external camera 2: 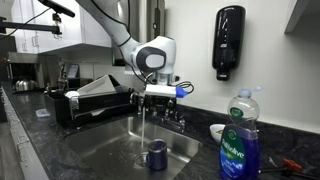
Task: Close the faucet using the handle on the right
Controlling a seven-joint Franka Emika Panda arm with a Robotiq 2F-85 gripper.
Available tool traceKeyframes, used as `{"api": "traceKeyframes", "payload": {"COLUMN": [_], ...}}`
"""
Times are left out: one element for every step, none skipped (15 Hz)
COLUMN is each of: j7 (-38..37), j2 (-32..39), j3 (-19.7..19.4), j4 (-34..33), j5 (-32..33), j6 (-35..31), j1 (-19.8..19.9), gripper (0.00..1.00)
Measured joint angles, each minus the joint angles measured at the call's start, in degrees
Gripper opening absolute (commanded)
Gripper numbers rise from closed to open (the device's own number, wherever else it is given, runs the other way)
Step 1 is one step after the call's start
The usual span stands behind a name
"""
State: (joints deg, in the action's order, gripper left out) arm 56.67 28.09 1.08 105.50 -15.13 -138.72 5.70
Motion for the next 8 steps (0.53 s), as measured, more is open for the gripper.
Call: {"api": "traceKeyframes", "payload": {"j7": [-0.1, -0.1, -0.2, -0.3, -0.4, -0.6, -0.8, -1.0], "j2": [0.3, 0.6, 0.8, 1.1, 1.2, 1.2, 1.3, 1.3], "j3": [0.1, 0.2, 0.3, 0.4, 0.5, 0.6, 0.6, 0.7], "j4": [-0.1, -0.1, -0.1, -0.1, -0.1, -0.1, -0.1, -0.1], "j5": [0.9, 1.8, 2.6, 3.5, 4.2, 4.8, 5.4, 5.8], "j6": [-1.0, -1.9, -3.0, -3.9, -4.8, -5.5, -6.0, -6.6], "j1": [0.0, 0.0, 0.0, 0.0, 0.0, 0.0, 0.0, 0.0], "gripper": [1.00, 1.00, 1.00, 1.00, 1.00, 1.00, 1.00, 1.00]}}
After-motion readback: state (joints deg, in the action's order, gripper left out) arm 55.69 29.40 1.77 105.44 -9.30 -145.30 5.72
